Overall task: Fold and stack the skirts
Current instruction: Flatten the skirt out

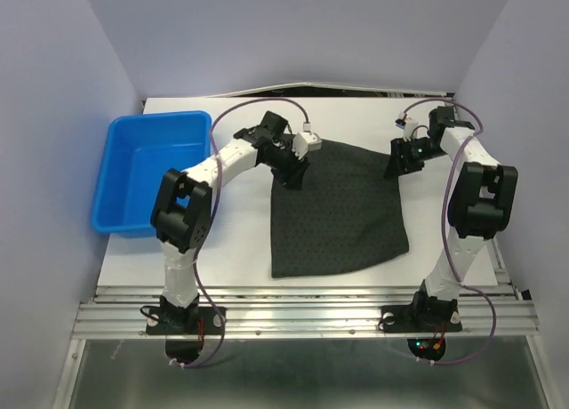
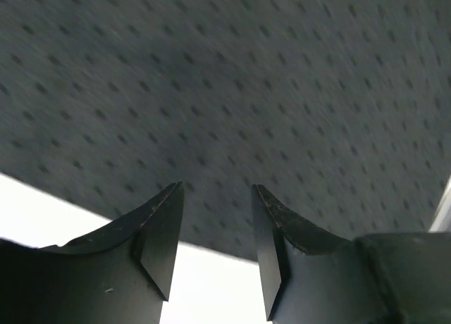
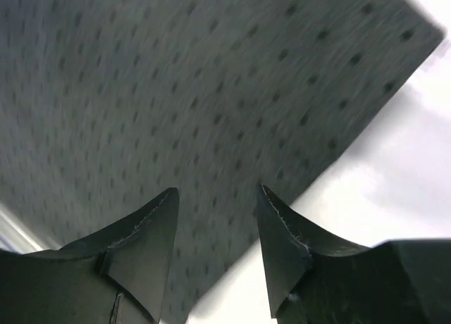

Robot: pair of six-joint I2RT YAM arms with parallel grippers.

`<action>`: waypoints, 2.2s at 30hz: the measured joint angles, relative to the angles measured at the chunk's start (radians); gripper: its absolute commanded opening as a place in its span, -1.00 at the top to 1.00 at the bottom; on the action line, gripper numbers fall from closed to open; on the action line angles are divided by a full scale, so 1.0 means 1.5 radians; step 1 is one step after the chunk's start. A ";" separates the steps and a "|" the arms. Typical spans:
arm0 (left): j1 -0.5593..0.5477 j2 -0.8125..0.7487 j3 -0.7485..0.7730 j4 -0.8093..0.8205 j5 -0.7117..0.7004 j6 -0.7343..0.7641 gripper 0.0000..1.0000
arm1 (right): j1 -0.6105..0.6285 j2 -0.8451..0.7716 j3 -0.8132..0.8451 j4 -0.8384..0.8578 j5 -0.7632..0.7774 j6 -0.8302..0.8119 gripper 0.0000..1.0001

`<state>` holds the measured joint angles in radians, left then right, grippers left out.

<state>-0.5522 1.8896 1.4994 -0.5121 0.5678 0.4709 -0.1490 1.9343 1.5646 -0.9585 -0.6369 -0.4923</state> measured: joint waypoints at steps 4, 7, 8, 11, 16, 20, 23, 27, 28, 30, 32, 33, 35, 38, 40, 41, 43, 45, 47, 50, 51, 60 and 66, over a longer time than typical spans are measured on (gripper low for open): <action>0.030 0.120 0.153 0.033 0.018 -0.048 -0.08 | 0.000 0.044 0.002 0.121 -0.012 0.103 -0.14; 0.056 0.195 0.276 0.049 0.022 -0.083 -0.06 | 0.000 0.062 0.021 0.196 -0.006 0.145 -0.11; 0.065 0.221 0.322 0.052 0.020 -0.091 -0.04 | 0.000 0.074 0.044 0.222 -0.002 0.154 -0.09; 0.082 0.275 0.397 0.070 0.017 -0.106 0.01 | 0.000 0.138 0.131 0.254 -0.003 0.161 -0.03; 0.096 0.336 0.410 0.088 0.027 -0.133 0.05 | 0.001 0.217 0.172 0.269 -0.006 0.156 -0.07; 0.092 0.345 0.319 0.104 0.034 -0.149 0.08 | 0.008 0.221 0.129 0.278 0.012 0.140 -0.04; 0.091 0.310 0.241 0.145 0.048 -0.143 0.12 | 0.017 0.205 0.096 0.309 0.021 0.119 -0.04; 0.090 0.230 0.112 0.152 0.045 -0.124 0.17 | 0.030 0.147 -0.005 0.348 0.026 0.079 0.02; 0.090 0.210 0.084 0.149 0.045 -0.117 0.19 | 0.031 0.140 -0.017 0.348 0.026 0.074 0.03; 0.090 0.165 0.019 0.135 0.045 -0.099 0.20 | 0.040 0.111 -0.060 0.348 0.025 0.057 0.17; 0.090 0.131 -0.027 0.117 0.042 -0.073 0.14 | 0.044 0.092 -0.087 0.341 0.020 0.044 0.18; 0.090 0.119 -0.039 0.105 0.041 -0.066 0.10 | 0.046 0.082 -0.098 0.333 0.018 0.039 0.17; 0.091 0.106 -0.045 0.068 0.035 -0.043 0.02 | 0.049 0.067 -0.112 0.310 0.010 0.023 0.09; 0.097 0.108 -0.009 0.003 0.027 -0.005 -0.06 | 0.048 0.061 -0.113 0.281 0.007 0.009 -0.14; 0.104 0.116 0.054 -0.037 0.020 0.018 -0.08 | 0.048 0.061 -0.108 0.264 0.003 0.006 -0.18; 0.109 0.126 0.103 -0.053 0.017 0.029 -0.08 | 0.048 0.062 -0.097 0.249 0.007 0.005 -0.20; 0.113 0.151 0.194 -0.069 0.010 0.046 -0.09 | 0.048 0.068 -0.080 0.234 0.010 0.005 -0.19; 0.117 0.175 0.269 -0.081 0.005 0.059 -0.09 | 0.048 0.090 -0.040 0.214 0.013 0.003 -0.20; 0.121 0.197 0.314 -0.081 0.002 0.066 -0.10 | 0.048 0.115 0.003 0.206 0.015 -0.001 -0.20; 0.124 0.228 0.337 -0.084 -0.005 0.074 -0.10 | 0.048 0.149 0.055 0.181 0.016 -0.022 -0.20; 0.125 0.239 0.337 -0.087 -0.009 0.076 -0.11 | 0.048 0.157 0.070 0.167 0.016 -0.033 -0.20; 0.125 0.319 0.337 -0.104 -0.035 0.091 -0.11 | 0.050 0.186 0.113 0.080 0.002 -0.142 -0.10; 0.125 0.319 0.337 -0.101 -0.052 0.106 0.04 | 0.056 0.187 0.113 0.061 0.005 -0.175 0.06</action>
<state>-0.3653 2.3680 2.0048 -0.6643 0.4896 0.6292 -0.0650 2.2147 1.7340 -0.8673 -0.6289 -0.7547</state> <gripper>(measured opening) 0.491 0.493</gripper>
